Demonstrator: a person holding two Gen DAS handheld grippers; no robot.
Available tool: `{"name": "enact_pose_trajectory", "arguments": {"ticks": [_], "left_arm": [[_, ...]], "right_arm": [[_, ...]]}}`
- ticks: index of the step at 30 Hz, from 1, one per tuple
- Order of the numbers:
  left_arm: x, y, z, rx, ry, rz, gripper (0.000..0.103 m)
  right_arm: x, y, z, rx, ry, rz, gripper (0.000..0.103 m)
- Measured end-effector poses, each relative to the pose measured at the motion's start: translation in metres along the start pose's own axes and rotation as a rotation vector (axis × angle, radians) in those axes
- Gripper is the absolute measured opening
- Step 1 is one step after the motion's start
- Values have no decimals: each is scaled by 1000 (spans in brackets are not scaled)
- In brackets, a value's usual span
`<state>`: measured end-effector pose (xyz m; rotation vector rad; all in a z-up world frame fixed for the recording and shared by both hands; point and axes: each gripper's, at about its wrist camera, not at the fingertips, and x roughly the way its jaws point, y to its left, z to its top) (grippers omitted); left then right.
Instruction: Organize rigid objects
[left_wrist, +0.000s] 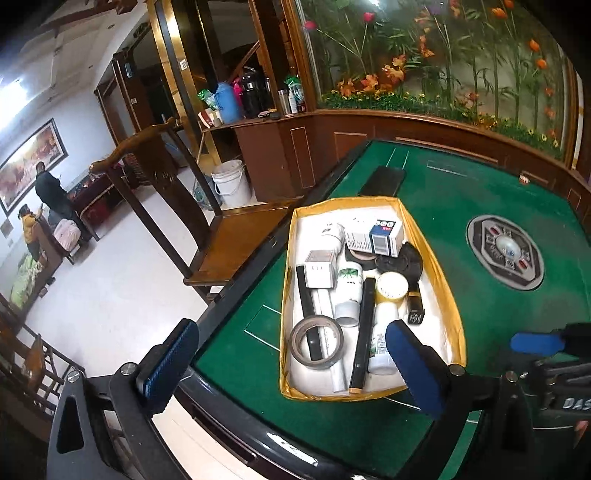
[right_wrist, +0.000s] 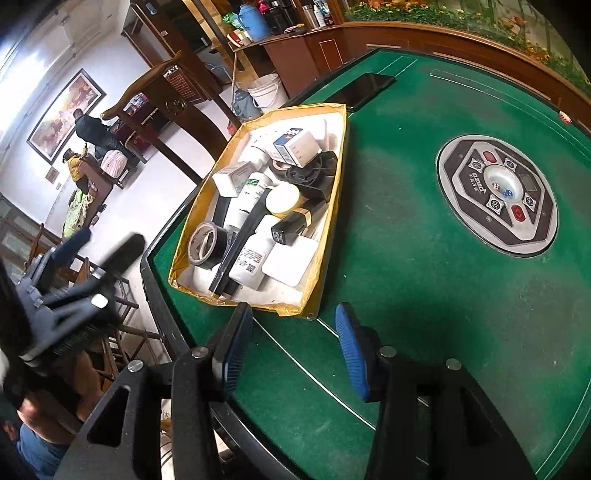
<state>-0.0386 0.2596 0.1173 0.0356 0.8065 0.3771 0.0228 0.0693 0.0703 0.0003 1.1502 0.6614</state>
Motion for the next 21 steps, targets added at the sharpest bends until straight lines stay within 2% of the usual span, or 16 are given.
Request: {"name": "enact_pose_trajectory", "arguments": {"ticks": [3, 5, 13, 15, 18, 21], "left_arm": [[-5, 0, 4, 29, 13, -18, 102], [-10, -1, 3, 30, -6, 5, 102], [-5, 11, 3, -29, 17, 0, 102], [-3, 18, 4, -54, 31, -25, 102], [1, 29, 2, -116, 52, -103, 102], [5, 29, 1, -116, 55, -76, 102]], "right_arm": [[0, 0, 0, -1, 0, -1, 46], [0, -1, 0, 1, 0, -2, 46], [3, -5, 1, 5, 6, -11, 46], [3, -7, 1, 10, 9, -13, 46], [3, -9, 1, 18, 10, -15, 46], [2, -12, 1, 24, 9, -21, 46]]}}
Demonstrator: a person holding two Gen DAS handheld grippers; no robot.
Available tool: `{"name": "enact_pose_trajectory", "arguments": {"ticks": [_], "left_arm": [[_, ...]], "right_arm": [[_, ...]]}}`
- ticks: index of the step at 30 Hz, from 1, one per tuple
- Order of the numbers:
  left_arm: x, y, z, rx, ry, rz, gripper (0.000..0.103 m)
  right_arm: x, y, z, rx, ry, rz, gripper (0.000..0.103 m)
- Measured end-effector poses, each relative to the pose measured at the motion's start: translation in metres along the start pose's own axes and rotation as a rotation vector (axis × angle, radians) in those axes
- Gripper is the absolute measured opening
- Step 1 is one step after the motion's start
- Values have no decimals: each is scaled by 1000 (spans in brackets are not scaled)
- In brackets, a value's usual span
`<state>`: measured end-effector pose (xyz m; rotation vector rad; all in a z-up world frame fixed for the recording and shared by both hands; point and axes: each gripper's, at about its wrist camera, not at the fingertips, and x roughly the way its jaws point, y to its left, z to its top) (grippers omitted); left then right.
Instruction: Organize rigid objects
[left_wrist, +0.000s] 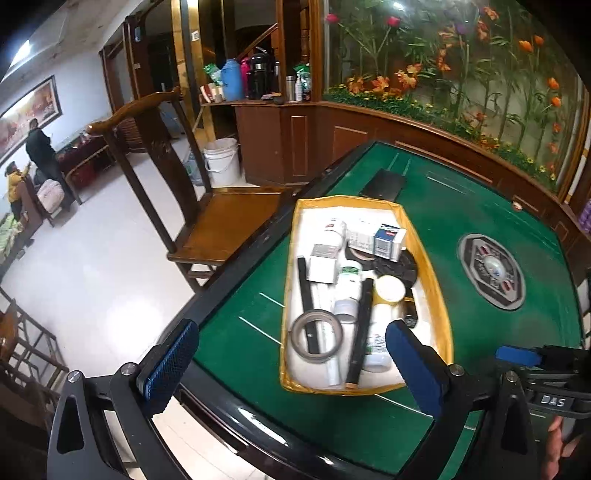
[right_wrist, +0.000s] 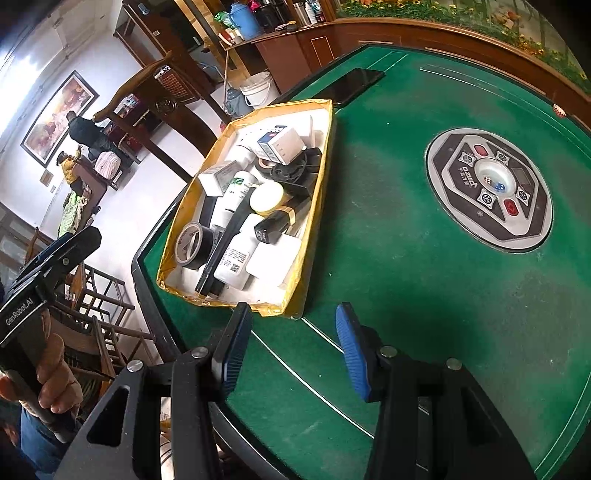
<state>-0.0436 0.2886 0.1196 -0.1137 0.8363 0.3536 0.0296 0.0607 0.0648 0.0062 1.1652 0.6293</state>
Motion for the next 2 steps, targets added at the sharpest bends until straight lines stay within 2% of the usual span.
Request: {"name": "enact_pose_trajectory", "arguments": {"ticks": [2], "left_arm": [[4, -2, 0, 9, 7, 14, 102]], "right_arm": [[0, -2, 0, 9, -1, -3, 46]]}}
